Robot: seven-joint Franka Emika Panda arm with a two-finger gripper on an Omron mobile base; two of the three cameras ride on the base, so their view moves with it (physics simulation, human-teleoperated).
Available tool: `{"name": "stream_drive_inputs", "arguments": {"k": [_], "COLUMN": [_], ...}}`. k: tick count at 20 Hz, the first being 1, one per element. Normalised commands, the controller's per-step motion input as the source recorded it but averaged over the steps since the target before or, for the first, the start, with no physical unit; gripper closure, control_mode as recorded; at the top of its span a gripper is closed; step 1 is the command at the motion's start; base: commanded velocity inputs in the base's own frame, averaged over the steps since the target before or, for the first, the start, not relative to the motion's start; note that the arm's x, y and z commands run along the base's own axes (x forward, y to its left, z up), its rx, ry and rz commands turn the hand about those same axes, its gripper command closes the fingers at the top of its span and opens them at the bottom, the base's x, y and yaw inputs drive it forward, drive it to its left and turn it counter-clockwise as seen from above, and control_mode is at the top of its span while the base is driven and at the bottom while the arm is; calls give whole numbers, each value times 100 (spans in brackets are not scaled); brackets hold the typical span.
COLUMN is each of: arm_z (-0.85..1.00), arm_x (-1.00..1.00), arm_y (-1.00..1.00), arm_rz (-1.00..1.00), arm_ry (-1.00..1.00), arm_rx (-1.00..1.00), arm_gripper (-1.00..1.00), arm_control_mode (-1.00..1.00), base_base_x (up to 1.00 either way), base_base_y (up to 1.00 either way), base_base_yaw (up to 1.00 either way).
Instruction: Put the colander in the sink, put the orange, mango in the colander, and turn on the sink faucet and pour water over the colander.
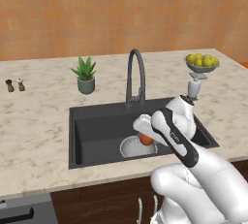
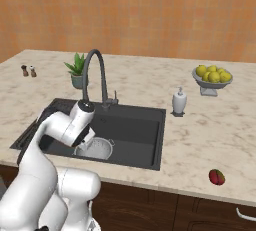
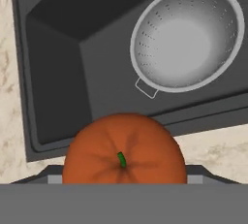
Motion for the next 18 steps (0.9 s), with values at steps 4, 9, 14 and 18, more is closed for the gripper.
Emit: {"name": "stream_drive_inputs", "arguments": {"k": [4,9,14,18], "arm_z": [0,-14,-38,-47], "arm_x": [40,58,62,50], "arm_y": [-87,-38,-7,-1], "arm_rz": [0,0,0,0], "arm_ry": [0,0,0,4], "arm_rx": [2,0,0,0], "arm_gripper": [100,100,100,100], "arm_control_mode": [-100,-100,-100,-100], "base_base_x": [0,0,0,0], "base_base_y": [0,0,0,0], "base_base_yaw": [0,0,0,0]}}
